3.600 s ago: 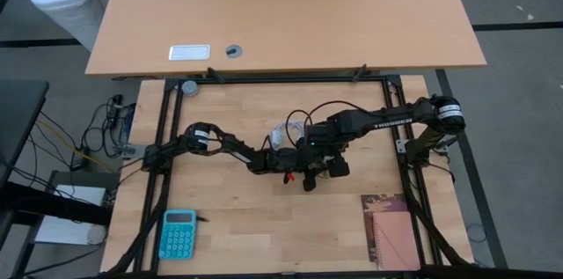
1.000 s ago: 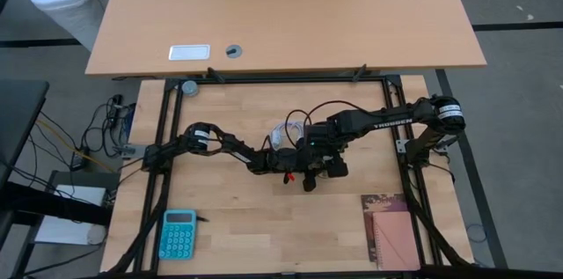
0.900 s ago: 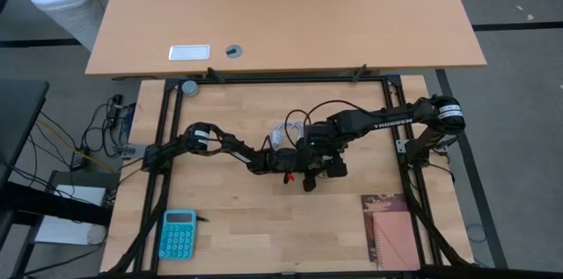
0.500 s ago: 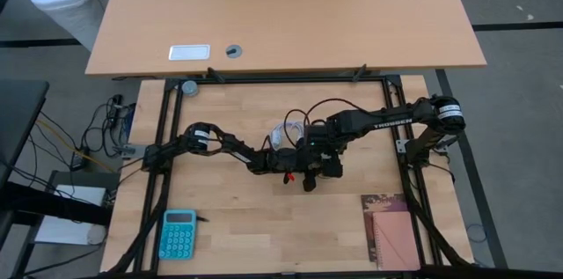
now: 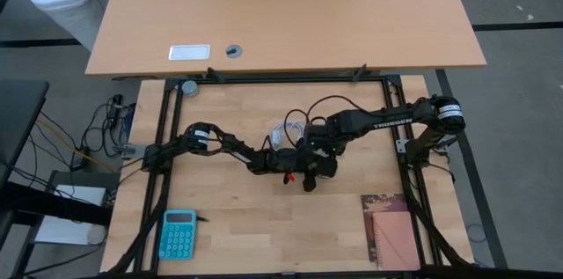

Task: Screw lightbulb
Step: Insert the white lightbulb into the lamp socket

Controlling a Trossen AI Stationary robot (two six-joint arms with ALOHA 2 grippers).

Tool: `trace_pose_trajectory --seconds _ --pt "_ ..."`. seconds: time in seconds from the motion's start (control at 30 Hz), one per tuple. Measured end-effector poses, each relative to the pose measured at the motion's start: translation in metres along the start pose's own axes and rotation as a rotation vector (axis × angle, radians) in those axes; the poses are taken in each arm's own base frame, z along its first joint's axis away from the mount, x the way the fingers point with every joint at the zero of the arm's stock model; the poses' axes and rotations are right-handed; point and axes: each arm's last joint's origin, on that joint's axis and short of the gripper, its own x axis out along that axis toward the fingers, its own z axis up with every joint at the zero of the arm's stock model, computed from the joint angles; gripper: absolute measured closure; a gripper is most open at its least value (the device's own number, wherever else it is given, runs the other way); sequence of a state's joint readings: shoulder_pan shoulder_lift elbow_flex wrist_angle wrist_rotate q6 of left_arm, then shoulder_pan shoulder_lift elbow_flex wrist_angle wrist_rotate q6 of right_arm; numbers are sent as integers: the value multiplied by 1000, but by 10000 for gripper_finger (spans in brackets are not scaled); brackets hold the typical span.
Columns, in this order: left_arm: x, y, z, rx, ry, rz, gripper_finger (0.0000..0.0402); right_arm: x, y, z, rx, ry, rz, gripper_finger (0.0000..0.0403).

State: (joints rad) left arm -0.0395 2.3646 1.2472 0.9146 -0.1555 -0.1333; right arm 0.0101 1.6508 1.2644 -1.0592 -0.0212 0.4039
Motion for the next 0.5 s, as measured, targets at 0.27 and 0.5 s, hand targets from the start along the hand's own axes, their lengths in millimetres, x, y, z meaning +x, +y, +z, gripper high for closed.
trace_pose_trajectory --seconds 0.27,0.5 --pt "0 0 0 -1 0 1 208 0 -3 0 107 12 -1 140" --pt "0 0 0 -3 -2 4 208 0 -6 1 182 15 1 140"
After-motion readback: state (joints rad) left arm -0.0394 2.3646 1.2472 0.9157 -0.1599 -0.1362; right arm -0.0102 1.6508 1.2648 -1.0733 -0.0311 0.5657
